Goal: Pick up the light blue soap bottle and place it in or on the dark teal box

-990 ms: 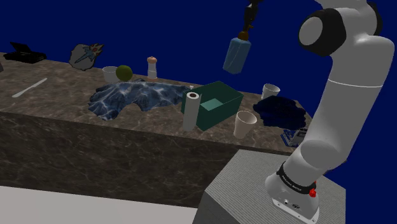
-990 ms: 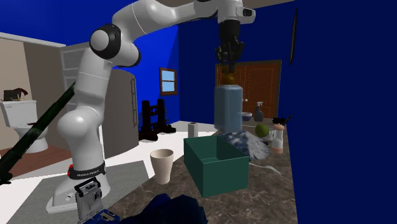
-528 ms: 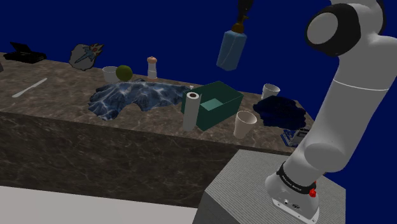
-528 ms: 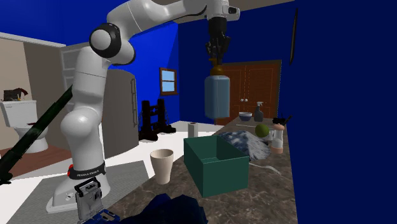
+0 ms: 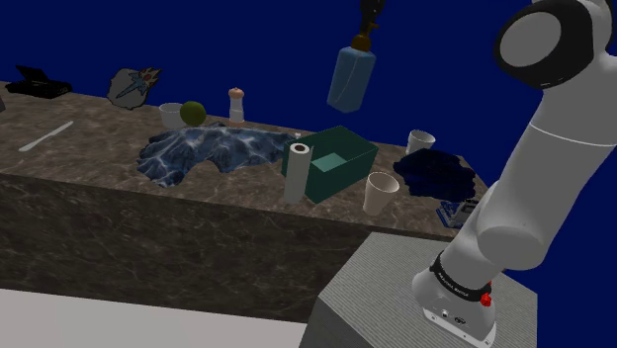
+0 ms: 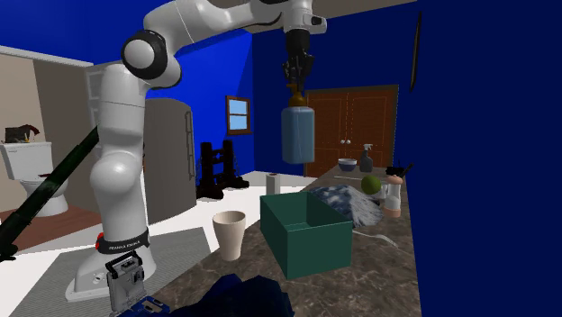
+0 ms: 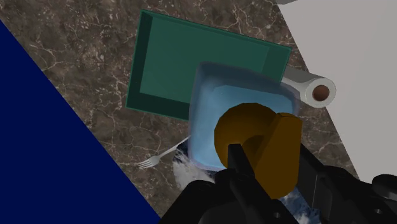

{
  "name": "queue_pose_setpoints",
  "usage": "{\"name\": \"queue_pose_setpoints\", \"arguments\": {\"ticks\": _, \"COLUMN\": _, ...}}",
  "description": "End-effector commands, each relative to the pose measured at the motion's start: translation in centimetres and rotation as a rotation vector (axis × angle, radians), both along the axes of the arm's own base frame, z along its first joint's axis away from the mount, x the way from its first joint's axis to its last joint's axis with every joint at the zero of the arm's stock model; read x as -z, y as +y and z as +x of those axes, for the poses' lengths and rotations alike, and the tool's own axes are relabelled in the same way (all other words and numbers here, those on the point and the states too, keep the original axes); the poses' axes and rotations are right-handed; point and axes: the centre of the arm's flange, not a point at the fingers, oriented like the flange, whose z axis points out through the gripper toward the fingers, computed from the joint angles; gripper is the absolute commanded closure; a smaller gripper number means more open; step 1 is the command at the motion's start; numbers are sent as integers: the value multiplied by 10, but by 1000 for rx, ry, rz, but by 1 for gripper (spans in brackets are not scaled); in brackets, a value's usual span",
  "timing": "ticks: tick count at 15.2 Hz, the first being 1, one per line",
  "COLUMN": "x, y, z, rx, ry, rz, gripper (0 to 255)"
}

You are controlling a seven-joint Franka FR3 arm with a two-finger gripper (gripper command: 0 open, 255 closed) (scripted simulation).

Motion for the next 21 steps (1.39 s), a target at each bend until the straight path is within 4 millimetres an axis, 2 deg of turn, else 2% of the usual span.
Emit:
{"name": "queue_pose_setpoints", "arguments": {"ticks": 1, "x": 9, "y": 1, "z": -1, "rx": 0, "ry": -1, "rz": 0, "gripper": 255}}
{"name": "queue_pose_setpoints", "arguments": {"ticks": 21, "x": 115, "y": 1, "z": -1, "rx": 0, "ry": -1, "rz": 0, "gripper": 255}}
